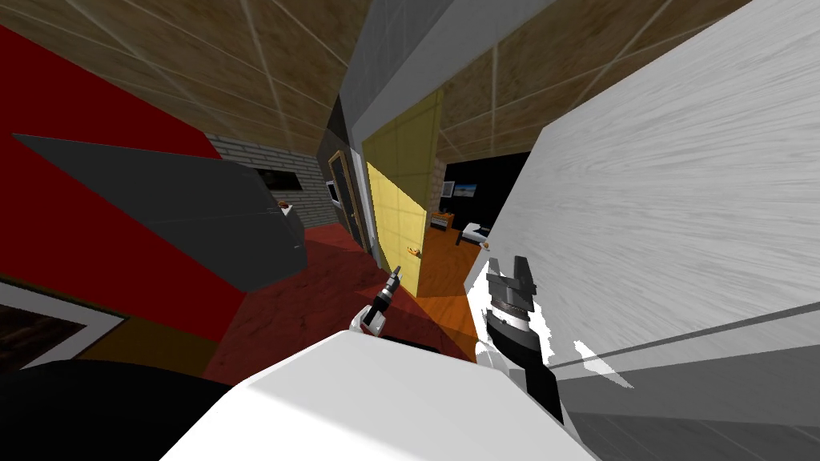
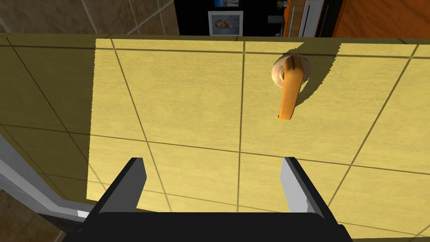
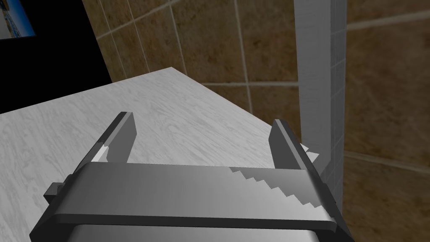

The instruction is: Push the door open

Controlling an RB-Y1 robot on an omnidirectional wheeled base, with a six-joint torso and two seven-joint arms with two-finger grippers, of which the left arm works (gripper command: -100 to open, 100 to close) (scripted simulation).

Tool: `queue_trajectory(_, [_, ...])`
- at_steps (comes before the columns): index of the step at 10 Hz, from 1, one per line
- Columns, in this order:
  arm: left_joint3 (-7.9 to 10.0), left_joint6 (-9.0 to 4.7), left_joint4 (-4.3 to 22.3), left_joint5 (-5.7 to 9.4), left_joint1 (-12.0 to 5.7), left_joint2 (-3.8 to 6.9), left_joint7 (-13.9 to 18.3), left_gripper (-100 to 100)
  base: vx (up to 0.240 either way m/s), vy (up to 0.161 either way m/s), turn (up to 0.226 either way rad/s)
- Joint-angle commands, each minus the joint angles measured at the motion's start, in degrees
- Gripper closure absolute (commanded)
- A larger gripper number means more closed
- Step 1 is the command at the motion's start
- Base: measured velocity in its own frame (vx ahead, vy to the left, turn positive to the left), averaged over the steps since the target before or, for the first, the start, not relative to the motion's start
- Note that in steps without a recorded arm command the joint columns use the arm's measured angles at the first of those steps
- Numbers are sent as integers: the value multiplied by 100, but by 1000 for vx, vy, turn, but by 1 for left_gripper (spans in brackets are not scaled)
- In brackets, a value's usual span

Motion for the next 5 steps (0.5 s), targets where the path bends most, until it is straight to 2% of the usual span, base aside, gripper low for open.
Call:
queue_trajectory(1, [-71,-33,254,-9,-115,5,32,-100,128,110,-108])
queue_trajectory(4, [-153,-95,565,-23,-236,-5,55,-100,85,93,-66])
queue_trajectory(5, [-203,-132,753,-31,-308,-12,68,-100,74,96,-93])
